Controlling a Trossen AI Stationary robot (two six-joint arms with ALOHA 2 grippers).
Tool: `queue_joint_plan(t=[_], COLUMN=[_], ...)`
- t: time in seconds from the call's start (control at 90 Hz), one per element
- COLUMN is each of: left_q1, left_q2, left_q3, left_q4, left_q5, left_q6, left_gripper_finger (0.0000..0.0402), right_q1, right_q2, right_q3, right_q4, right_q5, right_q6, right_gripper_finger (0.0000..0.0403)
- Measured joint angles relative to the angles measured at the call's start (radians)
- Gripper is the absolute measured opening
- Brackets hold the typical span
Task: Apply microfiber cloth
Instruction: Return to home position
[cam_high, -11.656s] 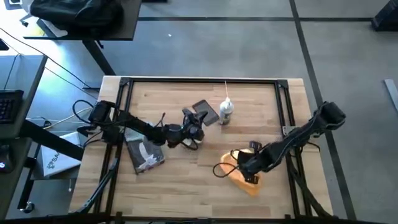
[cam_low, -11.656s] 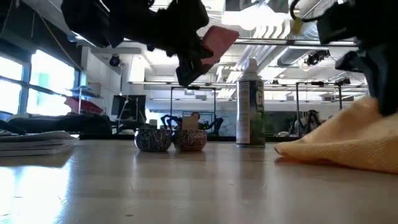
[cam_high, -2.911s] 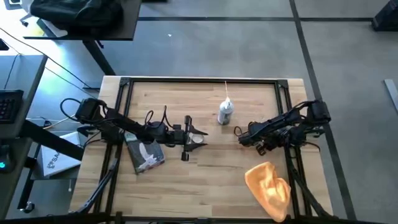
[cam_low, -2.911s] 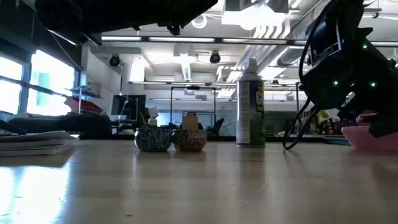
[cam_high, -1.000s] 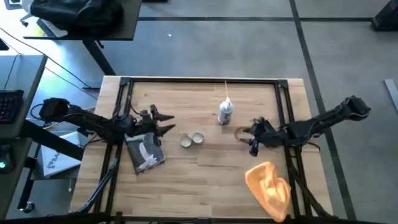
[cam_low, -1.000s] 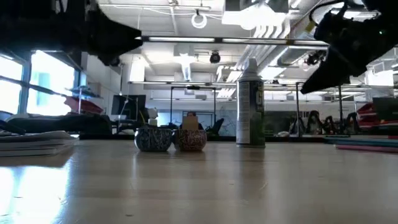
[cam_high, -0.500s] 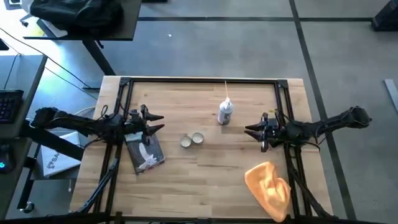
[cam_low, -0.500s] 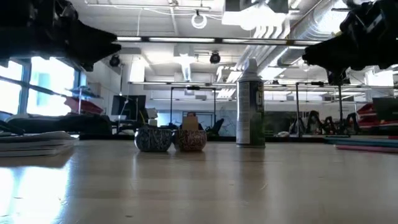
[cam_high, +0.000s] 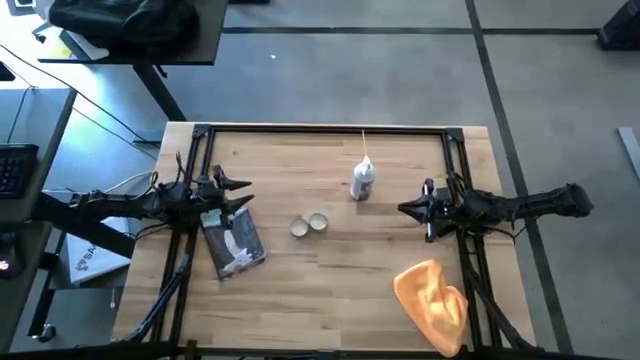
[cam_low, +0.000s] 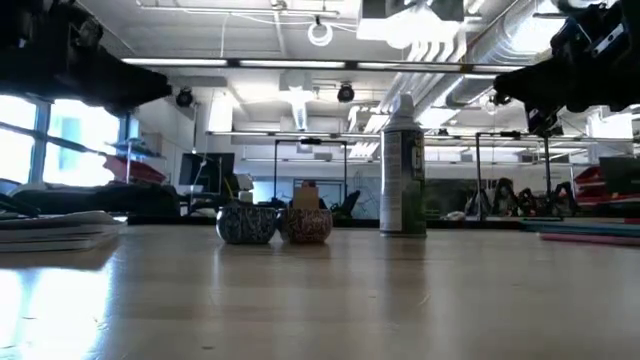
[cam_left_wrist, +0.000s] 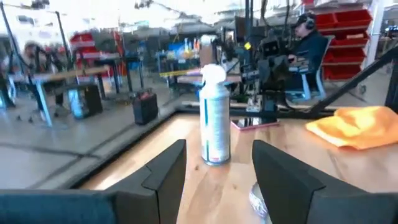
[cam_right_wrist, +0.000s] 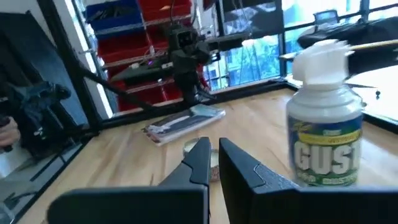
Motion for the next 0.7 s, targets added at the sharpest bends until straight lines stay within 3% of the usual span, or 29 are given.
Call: queue_joint_plan(t=[0.267, 0.378, 0.556, 0.7], left_q1=[0.02, 0.026, 0.031, 0.031], left_q2=[0.001, 0.002, 0.002, 0.001], left_q3=[-0.001, -0.001, -0.001, -0.001], left_q4=[-0.021, -0.014, -0.009, -0.008], left_q5=[0.162, 0.158, 0.129, 0.128], left_q6=[-0.007, -0.008, -0.028, -0.078], left_gripper_finger=[0.0163, 0.0163, 0.016, 0.0125], right_q1=[0.001, 0.0, 0.0, 0.0], right_q2=[-0.123, -0.107, -0.08, -0.08], right_q3=[0.0, 0.0, 0.0, 0.0], right_q4=[-0.128, -0.182, -0.182, -0.182], right_q5=[0.001, 0.074, 0.088, 0.088], right_q6=[-0.024, -0.009, -0.061, -0.061], right_gripper_finger=[0.0, 0.0, 0.0, 0.0])
